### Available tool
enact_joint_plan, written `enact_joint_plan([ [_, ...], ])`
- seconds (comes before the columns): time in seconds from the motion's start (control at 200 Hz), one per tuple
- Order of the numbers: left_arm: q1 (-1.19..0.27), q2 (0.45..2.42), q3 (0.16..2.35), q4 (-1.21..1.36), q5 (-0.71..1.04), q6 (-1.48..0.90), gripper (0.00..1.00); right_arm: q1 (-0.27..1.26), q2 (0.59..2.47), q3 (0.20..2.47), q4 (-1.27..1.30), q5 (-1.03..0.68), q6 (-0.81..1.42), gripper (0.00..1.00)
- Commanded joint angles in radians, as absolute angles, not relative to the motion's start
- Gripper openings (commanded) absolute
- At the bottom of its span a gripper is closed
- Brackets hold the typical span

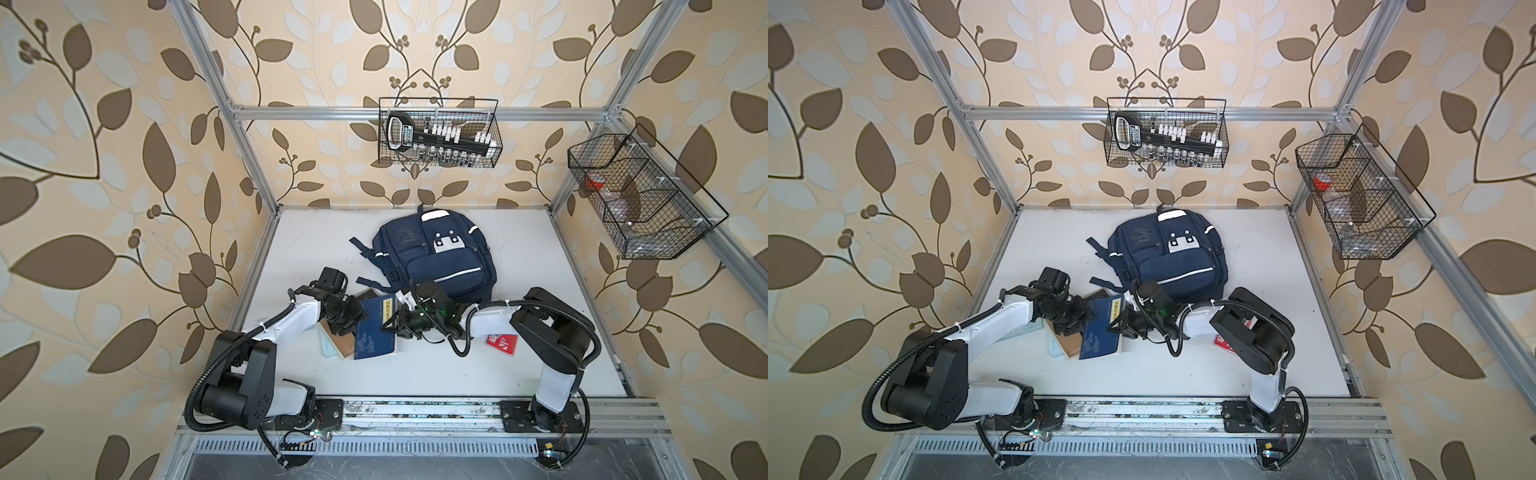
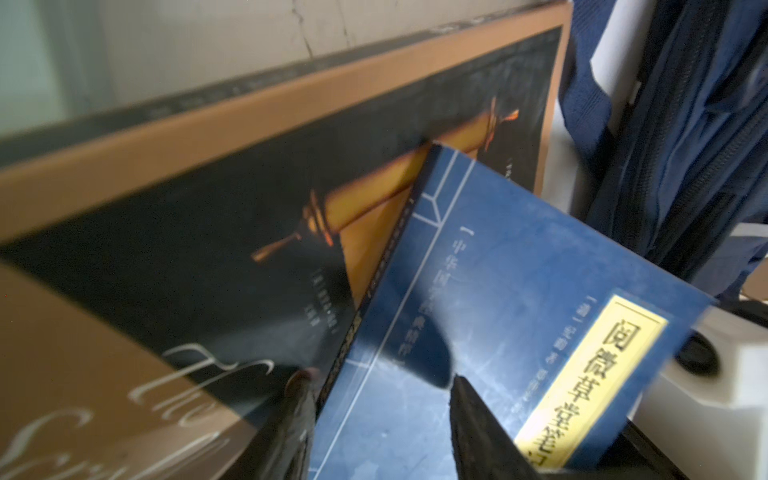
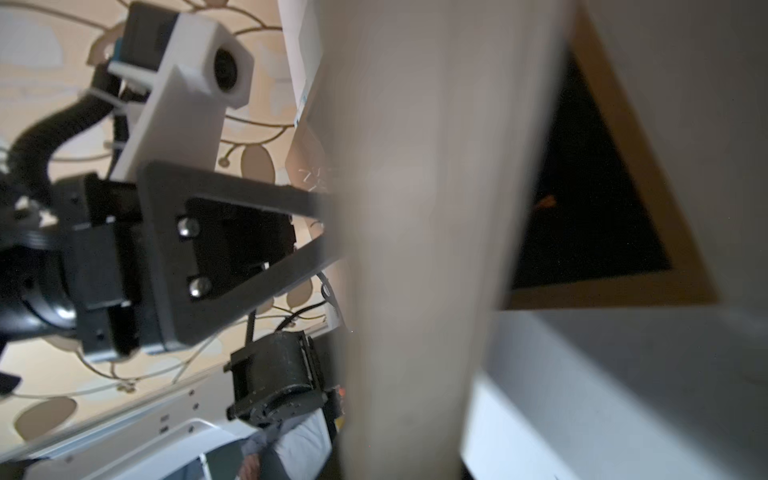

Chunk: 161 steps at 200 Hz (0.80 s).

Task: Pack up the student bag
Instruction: 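Lift the blue book with the right gripper while the left gripper holds the bag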

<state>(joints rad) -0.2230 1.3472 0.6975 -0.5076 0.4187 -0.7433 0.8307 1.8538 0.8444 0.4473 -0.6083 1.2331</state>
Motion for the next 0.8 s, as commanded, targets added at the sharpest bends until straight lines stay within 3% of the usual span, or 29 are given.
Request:
enact_joint_plan([
  [0.0,-0.227,1.344,0.678,-0.571,0.374,-0.747,0.54,0.832,1.846,0.92,0.34,-0.583,1.175,0.09],
  [0.085,-0.227,1.325,0.721,-0.615,0.321,-0.725,0.54,0.832,1.8,0.954,0.202,-0.547,1.113,0.0],
  [0.18,-0.245,1.285,0.824,-0.691,0.219,-0.678,0.56,0.832,1.704,1.018,0.005,-0.482,0.997,0.0],
  [0.34,-0.369,1.322,1.078,-0.764,0.058,-0.575,0.6,0.755,1.442,1.098,-0.37,-0.199,0.856,0.0],
  [0.595,-0.744,1.649,1.492,-0.748,0.012,-0.327,0.61,0.199,1.093,1.04,-0.708,-0.189,0.766,0.0],
  [0.8,-0.859,1.909,1.726,-0.785,-0.034,-0.226,0.58,-0.13,1.014,0.964,-0.825,-0.318,0.657,0.0],
])
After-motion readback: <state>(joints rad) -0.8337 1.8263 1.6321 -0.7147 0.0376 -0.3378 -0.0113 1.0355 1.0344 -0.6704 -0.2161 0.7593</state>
